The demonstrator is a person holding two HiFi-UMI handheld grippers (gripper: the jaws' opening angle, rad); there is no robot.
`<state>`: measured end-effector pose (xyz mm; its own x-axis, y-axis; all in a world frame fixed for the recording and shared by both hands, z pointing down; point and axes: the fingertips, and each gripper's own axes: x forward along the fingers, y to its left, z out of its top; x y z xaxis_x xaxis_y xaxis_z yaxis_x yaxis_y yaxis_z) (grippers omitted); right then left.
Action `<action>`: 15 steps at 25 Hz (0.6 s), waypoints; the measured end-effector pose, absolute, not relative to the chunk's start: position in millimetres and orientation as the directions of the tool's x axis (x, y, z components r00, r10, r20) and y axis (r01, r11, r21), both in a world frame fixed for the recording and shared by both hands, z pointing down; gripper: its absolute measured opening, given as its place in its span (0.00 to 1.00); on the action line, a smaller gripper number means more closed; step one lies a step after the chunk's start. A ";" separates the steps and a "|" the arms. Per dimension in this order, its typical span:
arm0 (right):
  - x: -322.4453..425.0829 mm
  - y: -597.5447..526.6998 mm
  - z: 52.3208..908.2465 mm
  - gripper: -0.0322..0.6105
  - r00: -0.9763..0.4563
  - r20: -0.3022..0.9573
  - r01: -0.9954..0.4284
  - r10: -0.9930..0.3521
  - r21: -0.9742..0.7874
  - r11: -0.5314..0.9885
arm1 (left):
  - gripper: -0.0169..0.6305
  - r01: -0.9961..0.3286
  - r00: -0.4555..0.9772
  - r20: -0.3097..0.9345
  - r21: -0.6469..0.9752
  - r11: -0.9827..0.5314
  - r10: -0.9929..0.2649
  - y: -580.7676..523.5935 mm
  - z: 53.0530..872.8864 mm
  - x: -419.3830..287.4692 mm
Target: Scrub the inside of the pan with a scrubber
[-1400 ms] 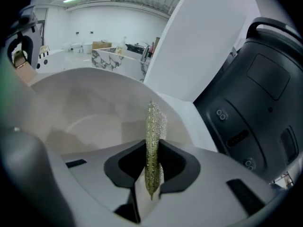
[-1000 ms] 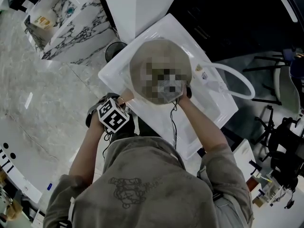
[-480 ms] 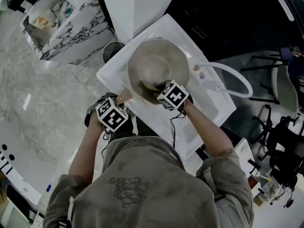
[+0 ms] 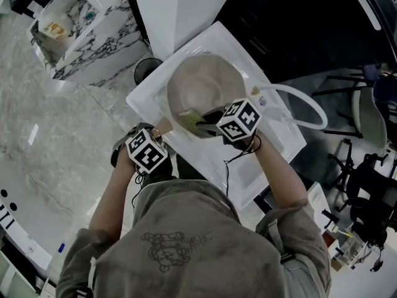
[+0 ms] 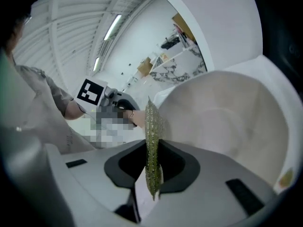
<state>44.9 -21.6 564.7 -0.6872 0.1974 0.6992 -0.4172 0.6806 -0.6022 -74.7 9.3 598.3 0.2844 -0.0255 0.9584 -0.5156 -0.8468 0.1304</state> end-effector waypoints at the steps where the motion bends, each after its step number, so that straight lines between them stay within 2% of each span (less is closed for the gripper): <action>1: 46.3 -34.6 559.5 0.16 -0.679 0.722 -0.425 0.134 -0.536 0.729 | 0.23 -0.515 0.283 0.959 0.132 -0.847 -0.024 10.0 599.0 -75.2; 4: 55.1 -80.3 552.7 0.17 -0.589 0.800 -0.465 -0.112 -0.223 0.857 | 0.23 -0.516 0.286 0.958 0.130 -0.847 -0.027 9.0 598.5 -75.1; 7: 61.6 -114.3 554.4 0.17 -0.464 0.829 -0.467 -0.311 0.068 0.881 | 0.23 -0.515 0.291 0.956 0.130 -0.847 -0.031 8.5 597.5 -74.5; 11: 60.7 -143.5 576.5 0.17 -0.290 0.822 -0.247 -0.491 0.431 0.868 | 0.23 -0.517 0.294 0.956 0.135 -0.845 -0.026 9.3 598.2 -76.6; 15: 61.8 -169.1 599.3 0.17 -0.203 0.764 -0.047 -0.613 0.618 0.785 | 0.23 -0.517 0.294 0.956 0.136 -0.845 -0.026 9.0 598.7 -76.8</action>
